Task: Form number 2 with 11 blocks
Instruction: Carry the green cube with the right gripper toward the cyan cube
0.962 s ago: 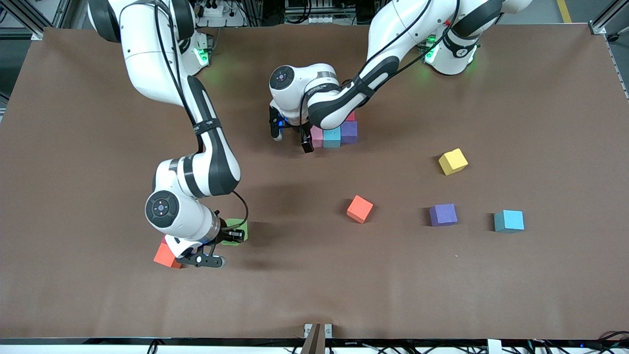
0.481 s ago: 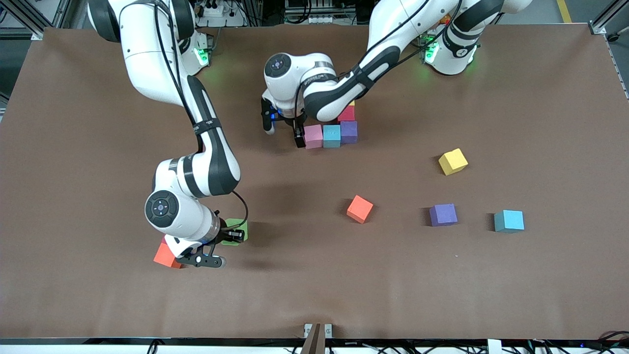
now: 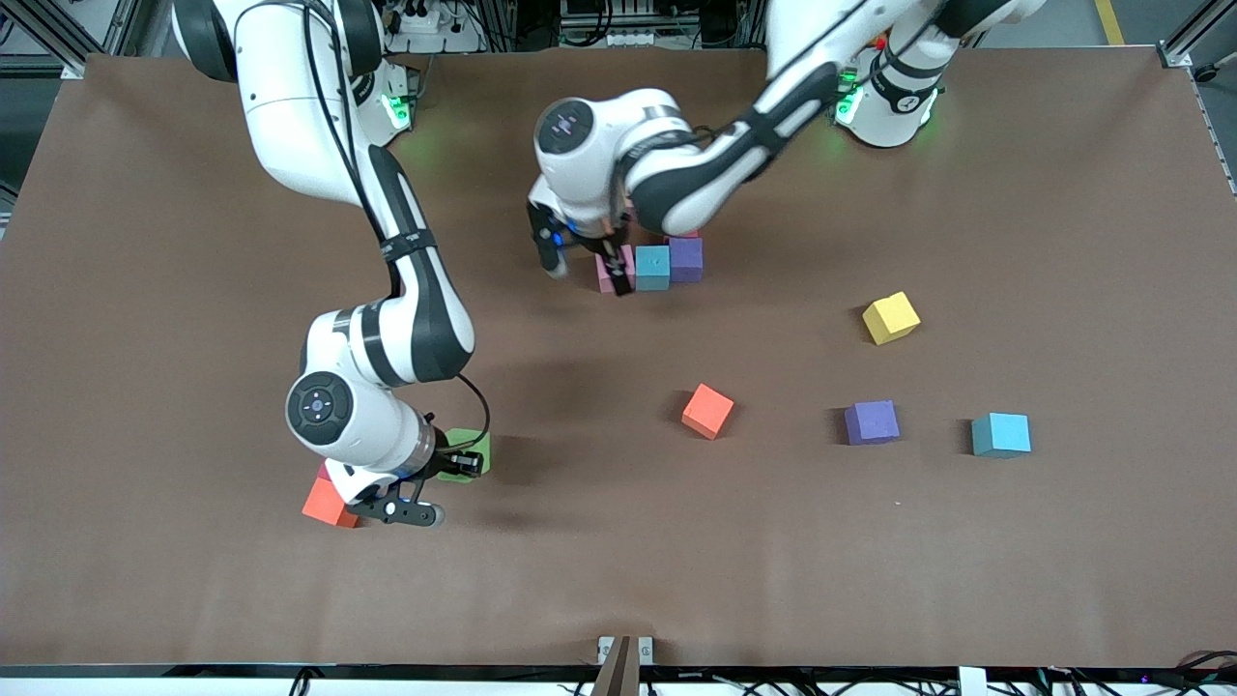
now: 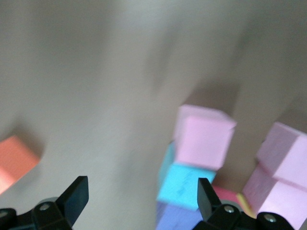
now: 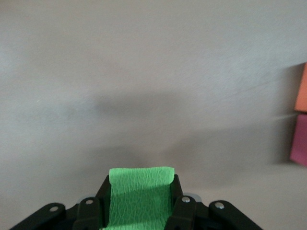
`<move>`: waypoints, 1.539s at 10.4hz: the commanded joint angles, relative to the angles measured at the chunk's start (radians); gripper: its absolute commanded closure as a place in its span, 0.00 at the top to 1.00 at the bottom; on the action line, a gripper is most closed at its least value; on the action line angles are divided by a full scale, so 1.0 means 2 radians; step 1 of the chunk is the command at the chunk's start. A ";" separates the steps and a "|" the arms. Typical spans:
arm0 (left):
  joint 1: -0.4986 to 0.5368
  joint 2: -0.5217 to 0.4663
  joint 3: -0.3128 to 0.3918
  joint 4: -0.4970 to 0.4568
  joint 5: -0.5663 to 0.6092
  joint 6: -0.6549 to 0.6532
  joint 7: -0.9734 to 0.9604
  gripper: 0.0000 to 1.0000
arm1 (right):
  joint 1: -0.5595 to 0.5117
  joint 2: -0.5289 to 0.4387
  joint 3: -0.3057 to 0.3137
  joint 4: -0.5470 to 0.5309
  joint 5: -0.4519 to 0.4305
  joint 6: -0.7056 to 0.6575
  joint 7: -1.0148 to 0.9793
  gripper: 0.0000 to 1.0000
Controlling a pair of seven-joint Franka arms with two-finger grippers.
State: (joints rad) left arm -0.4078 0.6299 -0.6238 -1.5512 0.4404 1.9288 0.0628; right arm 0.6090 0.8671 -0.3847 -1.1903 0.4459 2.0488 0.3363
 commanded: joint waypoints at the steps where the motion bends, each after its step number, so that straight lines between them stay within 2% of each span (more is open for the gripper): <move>1: 0.079 -0.029 -0.008 -0.011 -0.012 -0.013 0.012 1.00 | 0.044 -0.015 -0.001 -0.016 -0.001 0.020 0.043 0.19; 3: 0.126 -0.040 0.010 0.001 -0.011 -0.014 0.019 1.00 | 0.092 -0.015 -0.010 -0.028 -0.005 0.045 0.069 0.19; 5: 0.192 -0.040 0.010 0.013 -0.018 -0.014 0.025 1.00 | 0.174 -0.015 -0.057 -0.052 -0.006 0.071 0.073 0.18; 7: 0.237 -0.040 0.011 0.012 -0.019 -0.010 0.025 1.00 | 0.248 -0.016 -0.090 -0.105 -0.006 0.146 0.070 0.16; 8: 0.265 -0.025 0.010 0.012 -0.019 0.001 0.029 1.00 | 0.275 -0.016 -0.093 -0.132 -0.007 0.186 0.067 0.16; 10: 0.277 -0.018 0.012 0.012 -0.022 0.016 0.034 1.00 | 0.316 -0.016 -0.099 -0.169 -0.007 0.230 0.042 0.15; 11: 0.286 -0.016 0.013 0.009 -0.037 0.016 0.017 1.00 | 0.344 -0.017 -0.117 -0.183 -0.007 0.230 0.041 0.15; 13: 0.304 -0.008 0.014 0.009 -0.089 0.019 -0.046 1.00 | 0.392 -0.034 -0.146 -0.226 -0.007 0.231 0.043 0.14; 16: 0.292 -0.005 0.014 0.007 -0.081 0.028 -0.186 1.00 | 0.434 -0.069 -0.154 -0.314 -0.006 0.293 0.044 0.14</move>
State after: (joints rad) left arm 0.1916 0.6280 -0.5932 -1.5274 0.2853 1.9717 -0.1776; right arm 1.4321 0.8135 -0.6825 -1.6832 0.4420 2.5770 0.4383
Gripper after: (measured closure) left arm 0.000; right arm 0.502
